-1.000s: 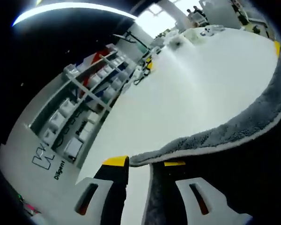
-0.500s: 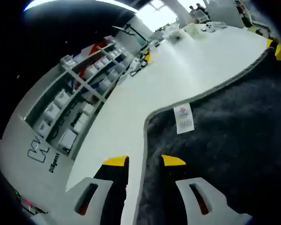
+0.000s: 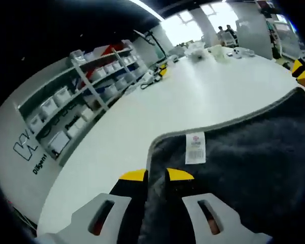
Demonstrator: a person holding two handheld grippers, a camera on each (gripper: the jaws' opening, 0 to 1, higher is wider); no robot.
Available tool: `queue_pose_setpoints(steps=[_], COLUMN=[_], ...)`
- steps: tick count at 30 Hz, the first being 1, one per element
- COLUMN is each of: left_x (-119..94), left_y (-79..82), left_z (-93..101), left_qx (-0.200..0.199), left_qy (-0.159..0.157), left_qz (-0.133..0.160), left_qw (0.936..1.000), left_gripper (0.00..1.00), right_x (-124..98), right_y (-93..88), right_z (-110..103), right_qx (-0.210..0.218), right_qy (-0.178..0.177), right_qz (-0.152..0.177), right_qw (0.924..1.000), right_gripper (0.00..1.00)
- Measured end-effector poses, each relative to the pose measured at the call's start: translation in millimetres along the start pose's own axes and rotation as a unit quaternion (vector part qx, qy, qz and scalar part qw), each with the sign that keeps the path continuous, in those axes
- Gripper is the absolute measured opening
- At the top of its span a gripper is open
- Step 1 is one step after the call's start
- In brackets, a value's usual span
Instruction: Open the folded towel by lifting each exposed corner and separating the folded layers until the towel lies flat within the target outline without major curled edges
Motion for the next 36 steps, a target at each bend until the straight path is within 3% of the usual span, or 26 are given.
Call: queue_pose_setpoints(steps=[3, 7, 10, 15, 19, 21, 23, 26, 32, 36], left_x=[6.0, 17.4, 27.4, 42.6, 54.9, 57.9, 59.3, 59.1, 65.8, 71.5], left_y=[4.0, 7.6, 11.8, 13.8, 11.0, 14.1, 9.4, 4.6, 3.5, 0.8], left_z=[4.0, 9.6, 13.3, 16.8, 17.9, 20.5, 22.9, 29.3, 28.5, 17.0], left_qx=[0.0, -0.019, -0.018, -0.012, 0.018, -0.017, -0.033, 0.001, -0.075, -0.148], left_qy=[0.0, -0.008, -0.011, -0.01, -0.005, -0.019, -0.027, -0.026, -0.033, -0.036], left_qz=[0.008, 0.011, 0.021, 0.018, 0.006, 0.017, -0.001, -0.007, -0.023, -0.035], left_qw=[1.0, 0.9997, 0.9995, 0.9997, 0.9998, 0.9995, 0.9991, 0.9996, 0.9964, 0.9877], left_gripper=[0.09, 0.04, 0.01, 0.01, 0.01, 0.01, 0.01, 0.02, 0.04, 0.08], right_x=[3.6, 10.1, 13.7, 12.9, 14.9, 13.8, 14.2, 12.7, 16.2, 16.7], right_y=[0.7, -9.1, -26.6, -34.3, -44.7, -51.0, -56.1, -58.7, -59.6, -59.2], right_z=[-1.5, -9.1, -7.0, -3.6, -3.4, -3.2, 1.6, 3.5, 9.4, 11.5], right_qx=[-0.019, -0.026, -0.001, 0.01, 0.028, 0.034, 0.042, 0.041, 0.055, 0.063], right_qy=[0.006, 0.044, 0.052, 0.057, 0.069, 0.07, 0.071, 0.072, 0.085, 0.089], right_qz=[-0.001, -0.023, -0.07, -0.074, -0.087, -0.096, -0.104, -0.104, -0.099, -0.096], right_qw=[0.9998, 0.9984, 0.9962, 0.9956, 0.9934, 0.9923, 0.9911, 0.9912, 0.99, 0.9894], right_gripper=[0.0, 0.0, 0.0, 0.0, 0.0, 0.0, 0.0, 0.0, 0.0, 0.0])
Point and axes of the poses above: the point that each gripper's makers call its tool centre point, and the gripper's own axes: x roughly forward along the fingers, z roughly to its right, y roughly out of its top, the point moved 3 cm from there along -x, roughly backward along the fingers, and after that the axes turned 8 degrees about y, right-handed, at the moved point
